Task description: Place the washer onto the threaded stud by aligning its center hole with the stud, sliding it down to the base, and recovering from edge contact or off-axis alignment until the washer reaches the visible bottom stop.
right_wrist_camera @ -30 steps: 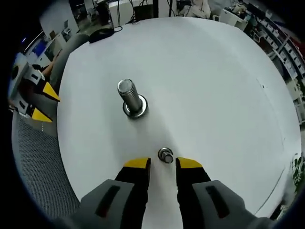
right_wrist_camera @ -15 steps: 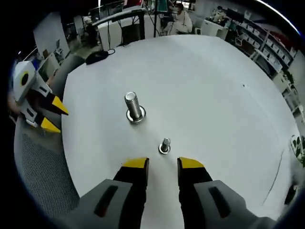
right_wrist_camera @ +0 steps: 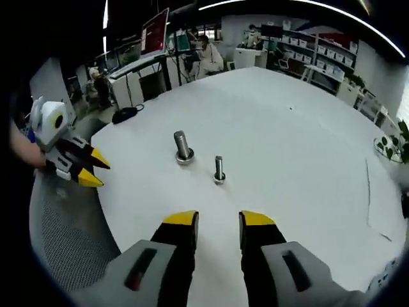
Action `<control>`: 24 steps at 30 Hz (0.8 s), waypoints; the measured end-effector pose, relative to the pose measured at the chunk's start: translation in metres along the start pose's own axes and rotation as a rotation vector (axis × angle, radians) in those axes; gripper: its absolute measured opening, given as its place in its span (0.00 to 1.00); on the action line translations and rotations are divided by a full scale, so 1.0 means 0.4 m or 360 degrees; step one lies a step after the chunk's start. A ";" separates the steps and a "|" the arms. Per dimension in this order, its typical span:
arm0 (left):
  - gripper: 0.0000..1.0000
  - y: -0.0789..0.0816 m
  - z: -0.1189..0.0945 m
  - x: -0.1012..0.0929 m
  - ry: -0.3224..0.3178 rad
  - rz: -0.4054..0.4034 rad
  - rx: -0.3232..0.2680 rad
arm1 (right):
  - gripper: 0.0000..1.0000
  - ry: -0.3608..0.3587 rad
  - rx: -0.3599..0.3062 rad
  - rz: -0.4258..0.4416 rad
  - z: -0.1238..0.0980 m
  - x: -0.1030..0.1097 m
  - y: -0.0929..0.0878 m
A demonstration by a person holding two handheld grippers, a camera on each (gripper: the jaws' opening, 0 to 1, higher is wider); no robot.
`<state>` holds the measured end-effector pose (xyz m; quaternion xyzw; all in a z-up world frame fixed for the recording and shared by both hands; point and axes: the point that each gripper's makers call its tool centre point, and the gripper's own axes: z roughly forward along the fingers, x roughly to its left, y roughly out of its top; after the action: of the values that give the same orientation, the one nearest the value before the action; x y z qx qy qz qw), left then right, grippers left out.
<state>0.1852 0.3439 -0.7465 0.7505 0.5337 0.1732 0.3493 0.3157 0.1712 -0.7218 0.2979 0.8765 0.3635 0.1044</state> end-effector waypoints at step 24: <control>0.23 -0.017 0.008 -0.018 -0.0057 0.0019 0.0068 | 0.39 -0.0135 -0.0285 0.0282 -0.125 -0.016 -0.073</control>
<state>0.1800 0.3375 -0.7529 0.7638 0.5264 0.1504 0.3418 0.2877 0.1224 -0.7066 0.3787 0.8055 0.4353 0.1351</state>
